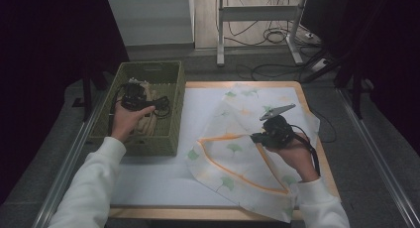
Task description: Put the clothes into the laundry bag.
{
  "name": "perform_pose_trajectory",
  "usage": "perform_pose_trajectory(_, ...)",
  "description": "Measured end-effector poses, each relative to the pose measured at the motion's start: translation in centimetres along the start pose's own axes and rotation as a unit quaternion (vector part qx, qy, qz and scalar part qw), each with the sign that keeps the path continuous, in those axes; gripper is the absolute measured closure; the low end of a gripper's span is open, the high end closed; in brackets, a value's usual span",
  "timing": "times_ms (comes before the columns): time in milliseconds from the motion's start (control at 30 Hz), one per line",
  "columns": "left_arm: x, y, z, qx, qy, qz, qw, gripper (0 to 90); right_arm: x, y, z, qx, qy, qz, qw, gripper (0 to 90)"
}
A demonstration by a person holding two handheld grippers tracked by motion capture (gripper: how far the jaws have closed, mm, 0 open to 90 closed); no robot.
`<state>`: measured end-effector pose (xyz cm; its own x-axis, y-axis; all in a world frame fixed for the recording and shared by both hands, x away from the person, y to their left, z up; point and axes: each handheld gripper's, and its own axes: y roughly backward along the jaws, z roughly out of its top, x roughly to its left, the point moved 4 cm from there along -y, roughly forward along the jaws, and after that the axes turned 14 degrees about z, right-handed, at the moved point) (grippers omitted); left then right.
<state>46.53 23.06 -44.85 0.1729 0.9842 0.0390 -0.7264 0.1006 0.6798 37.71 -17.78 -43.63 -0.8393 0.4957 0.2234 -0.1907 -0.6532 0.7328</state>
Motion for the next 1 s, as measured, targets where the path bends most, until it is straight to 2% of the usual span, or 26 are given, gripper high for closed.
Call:
perform_pose_trajectory(167, 0.9, -0.5, 0.0, 0.002, 0.009, 0.005, 0.9999, 20.0, 0.0, 0.1, 0.0, -0.002, 0.000, -0.001, 1.0000, 86.9)
perform_pose_trajectory(367, 2.4, -1.2, -0.2, 0.011, 0.019, 0.028, 0.9994, 19.0, 0.0, 0.1, 0.0, -0.002, -0.001, -0.001, 1.0000, 86.9)
perform_pose_trajectory(500, 3.0, -1.6, -0.3, 0.019, 0.029, 0.025, 0.9991, 18.0, -0.2, 0.2, 0.0, -0.003, -0.002, -0.001, 1.0000, 86.9)
perform_pose_trajectory(667, 3.3, -2.8, -0.6, 0.033, 0.021, 0.034, 0.9986, 16.4, -0.2, 0.3, -0.1, -0.003, -0.004, -0.001, 1.0000, 86.9)
perform_pose_trajectory(733, 3.4, -3.4, -0.8, 0.047, 0.017, 0.039, 0.9980, 15.3, -0.2, 0.4, -0.1, -0.004, -0.003, -0.001, 1.0000, 86.9)
perform_pose_trajectory(867, 3.6, -4.5, -1.0, 0.058, 0.026, 0.039, 0.9972, 14.8, -0.2, 0.5, -0.1, -0.006, -0.003, -0.002, 1.0000, 86.9)
perform_pose_trajectory(967, 3.6, -5.1, -1.1, 0.066, 0.024, 0.040, 0.9967, 14.4, -0.3, 0.5, -0.1, -0.005, -0.006, -0.001, 1.0000, 86.9)
perform_pose_trajectory(1000, 3.6, -5.3, -1.1, 0.072, 0.018, 0.042, 0.9964, 13.6, -0.4, 0.5, -0.2, -0.005, -0.006, -0.001, 1.0000, 86.9)
